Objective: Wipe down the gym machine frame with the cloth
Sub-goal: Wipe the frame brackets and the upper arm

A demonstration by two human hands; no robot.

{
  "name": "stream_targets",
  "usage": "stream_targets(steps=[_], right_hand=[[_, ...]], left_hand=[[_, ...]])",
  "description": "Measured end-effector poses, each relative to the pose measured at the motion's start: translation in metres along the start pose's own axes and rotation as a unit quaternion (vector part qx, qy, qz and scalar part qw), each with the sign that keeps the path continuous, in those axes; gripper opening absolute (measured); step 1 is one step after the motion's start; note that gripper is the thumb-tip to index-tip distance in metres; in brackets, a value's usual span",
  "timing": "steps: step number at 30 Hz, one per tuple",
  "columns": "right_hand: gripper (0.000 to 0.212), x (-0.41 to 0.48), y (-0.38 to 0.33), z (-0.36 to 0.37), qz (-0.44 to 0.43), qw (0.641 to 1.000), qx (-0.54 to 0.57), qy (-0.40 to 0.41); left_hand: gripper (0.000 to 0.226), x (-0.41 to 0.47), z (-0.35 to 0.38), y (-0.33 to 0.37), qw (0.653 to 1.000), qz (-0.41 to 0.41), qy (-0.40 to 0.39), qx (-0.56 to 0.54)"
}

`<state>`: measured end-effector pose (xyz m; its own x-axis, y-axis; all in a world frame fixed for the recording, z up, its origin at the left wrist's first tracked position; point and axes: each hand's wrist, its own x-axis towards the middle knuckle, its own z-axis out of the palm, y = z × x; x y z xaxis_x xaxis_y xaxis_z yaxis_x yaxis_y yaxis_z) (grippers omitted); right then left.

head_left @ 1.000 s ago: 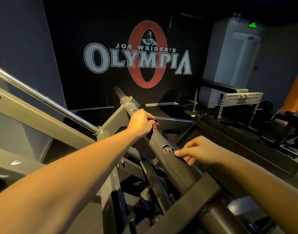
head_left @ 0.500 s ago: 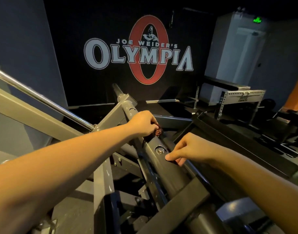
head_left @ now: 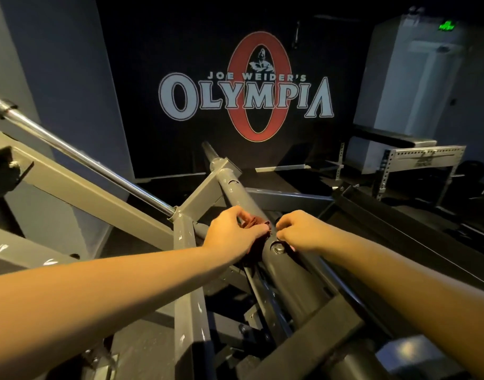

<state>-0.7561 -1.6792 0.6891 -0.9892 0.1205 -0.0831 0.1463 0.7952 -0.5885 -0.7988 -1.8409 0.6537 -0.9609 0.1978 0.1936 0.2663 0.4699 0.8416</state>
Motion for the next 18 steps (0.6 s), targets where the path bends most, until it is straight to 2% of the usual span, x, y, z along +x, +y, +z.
stream_targets(steps=[4,8,11,13,15,18], right_hand=[[0.012,0.006,0.008,0.006,0.015,0.998,0.054,0.032],[0.037,0.006,0.014,0.017,-0.031,0.999,0.008,0.039],[0.044,0.006,0.016,0.015,-0.044,0.999,-0.001,0.032],[0.043,0.005,0.015,0.013,-0.047,0.998,-0.004,0.030],[0.035,0.006,0.013,0.011,-0.047,0.998,0.004,0.033],[0.027,0.010,0.007,0.004,-0.032,0.999,0.002,0.021]], left_hand=[[0.023,0.017,0.020,-0.012,0.996,0.004,0.089,0.006],[0.006,0.069,0.016,-0.025,0.988,-0.018,0.144,-0.055],[0.005,0.099,0.010,-0.034,0.977,-0.067,0.163,-0.121],[0.006,0.097,0.010,-0.035,0.975,-0.072,0.163,-0.132],[0.008,0.071,0.011,-0.029,0.985,-0.030,0.141,-0.096],[0.019,0.033,0.007,-0.023,0.991,0.107,0.077,0.015]])
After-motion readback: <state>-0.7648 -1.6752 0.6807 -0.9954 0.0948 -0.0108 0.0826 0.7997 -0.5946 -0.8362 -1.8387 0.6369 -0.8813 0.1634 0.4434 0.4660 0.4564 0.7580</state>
